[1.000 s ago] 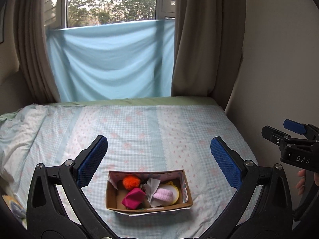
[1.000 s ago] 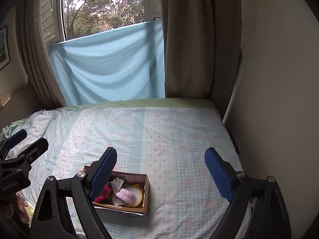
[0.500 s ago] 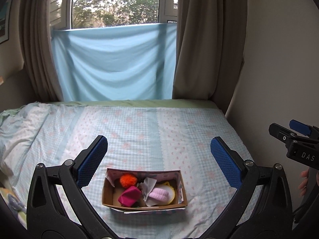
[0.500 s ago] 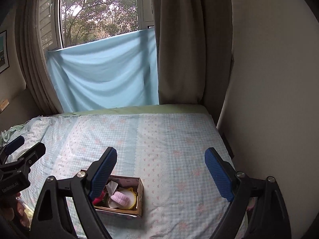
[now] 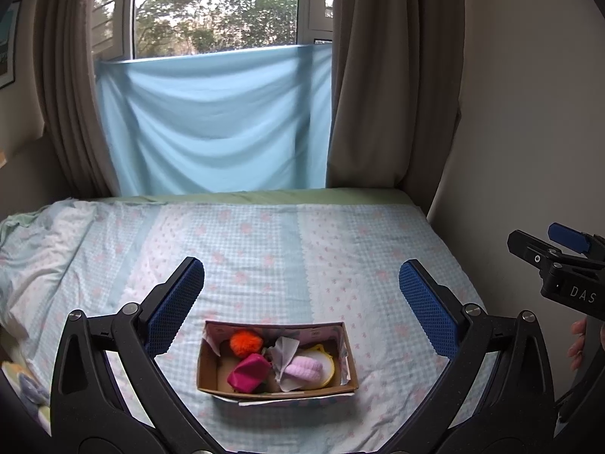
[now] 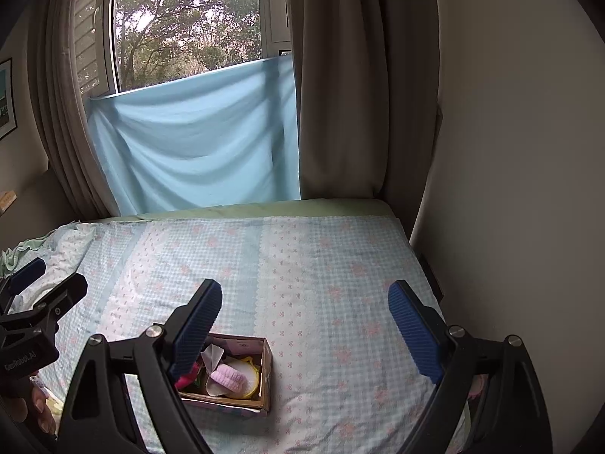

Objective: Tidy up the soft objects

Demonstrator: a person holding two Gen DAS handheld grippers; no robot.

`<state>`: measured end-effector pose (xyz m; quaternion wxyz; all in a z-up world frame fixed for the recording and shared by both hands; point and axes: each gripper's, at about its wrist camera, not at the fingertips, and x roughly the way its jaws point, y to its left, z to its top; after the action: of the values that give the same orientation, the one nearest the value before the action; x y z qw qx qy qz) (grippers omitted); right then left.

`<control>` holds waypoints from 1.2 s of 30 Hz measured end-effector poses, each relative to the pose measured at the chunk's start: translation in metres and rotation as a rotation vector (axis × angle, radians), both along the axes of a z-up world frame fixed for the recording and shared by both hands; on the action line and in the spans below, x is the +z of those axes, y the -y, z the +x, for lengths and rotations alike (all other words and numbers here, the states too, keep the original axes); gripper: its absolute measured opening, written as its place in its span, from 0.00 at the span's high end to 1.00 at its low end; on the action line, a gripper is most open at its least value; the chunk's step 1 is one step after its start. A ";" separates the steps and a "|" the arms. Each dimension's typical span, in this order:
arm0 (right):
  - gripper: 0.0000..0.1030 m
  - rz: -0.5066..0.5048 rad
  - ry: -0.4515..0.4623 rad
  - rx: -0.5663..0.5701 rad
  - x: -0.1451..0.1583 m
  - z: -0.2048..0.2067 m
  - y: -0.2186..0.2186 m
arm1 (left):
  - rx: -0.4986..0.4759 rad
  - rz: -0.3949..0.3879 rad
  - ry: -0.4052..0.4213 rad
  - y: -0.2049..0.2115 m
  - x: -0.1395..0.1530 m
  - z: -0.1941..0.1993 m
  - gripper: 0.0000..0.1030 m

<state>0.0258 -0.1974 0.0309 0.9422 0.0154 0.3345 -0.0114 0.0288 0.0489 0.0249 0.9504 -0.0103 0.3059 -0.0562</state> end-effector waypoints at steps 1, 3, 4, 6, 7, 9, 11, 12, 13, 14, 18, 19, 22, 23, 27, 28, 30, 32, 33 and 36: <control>0.15 -0.001 0.001 -0.001 0.000 0.000 0.000 | -0.001 0.002 0.001 0.000 0.000 -0.001 0.00; 0.15 -0.001 0.000 -0.001 0.000 0.000 0.000 | -0.001 0.003 0.004 0.000 0.001 -0.002 0.00; 0.15 -0.002 0.001 -0.001 0.000 -0.001 0.000 | -0.002 0.003 0.002 0.000 0.001 -0.002 0.00; 0.15 -0.004 0.001 -0.003 0.000 -0.001 0.000 | -0.001 0.004 0.003 0.000 0.000 -0.002 0.00; 0.15 -0.005 0.001 -0.002 0.000 -0.001 0.000 | -0.002 0.004 0.004 0.000 0.000 -0.002 0.00; 0.15 -0.004 0.003 -0.003 0.001 -0.001 0.000 | -0.001 0.003 0.004 0.000 0.000 -0.002 0.00; 0.15 -0.005 0.003 -0.004 0.001 -0.001 0.000 | -0.002 0.004 0.005 0.000 0.000 -0.002 0.00; 0.15 -0.006 0.004 -0.005 0.001 -0.001 0.001 | -0.001 0.006 0.004 0.000 0.000 -0.002 0.00; 0.15 -0.006 0.004 -0.005 0.001 -0.001 0.001 | 0.000 0.007 0.005 0.000 0.000 -0.002 0.00; 0.15 -0.006 0.003 -0.005 0.001 0.000 0.001 | -0.001 0.006 0.005 0.001 0.000 -0.002 0.00; 0.15 -0.009 0.004 -0.006 0.001 0.000 0.001 | -0.002 0.005 -0.001 0.002 -0.001 -0.001 0.00; 0.15 -0.011 0.005 -0.007 0.001 0.000 0.001 | -0.003 0.005 -0.002 0.002 -0.001 -0.001 0.00; 0.15 -0.012 0.005 -0.008 0.001 -0.001 0.000 | -0.002 0.006 -0.001 0.003 -0.001 0.000 0.00; 0.15 -0.013 0.005 -0.007 0.001 0.000 0.001 | -0.002 0.007 -0.001 0.003 -0.001 0.000 0.00; 0.15 -0.013 0.005 -0.008 0.001 0.000 0.000 | -0.001 0.008 -0.002 0.002 -0.002 0.000 0.00; 0.15 -0.012 0.005 -0.008 0.001 0.000 0.000 | -0.001 0.008 -0.003 0.002 -0.002 0.000 0.00; 0.15 -0.014 0.006 -0.008 0.001 0.000 0.000 | -0.001 0.008 -0.003 0.002 -0.002 0.000 0.00; 0.15 -0.014 0.007 -0.007 0.002 0.001 0.000 | -0.001 0.010 -0.003 0.002 -0.002 0.000 0.00; 0.15 -0.014 0.008 -0.006 0.002 0.001 0.000 | 0.000 0.012 -0.002 0.002 -0.002 0.000 0.00; 0.15 -0.013 0.005 -0.005 0.002 0.001 -0.001 | -0.002 0.014 -0.003 0.002 -0.003 0.001 0.00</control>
<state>0.0272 -0.1960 0.0324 0.9431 0.0103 0.3318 -0.0159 0.0300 0.0471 0.0222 0.9498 -0.0034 0.3079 -0.0547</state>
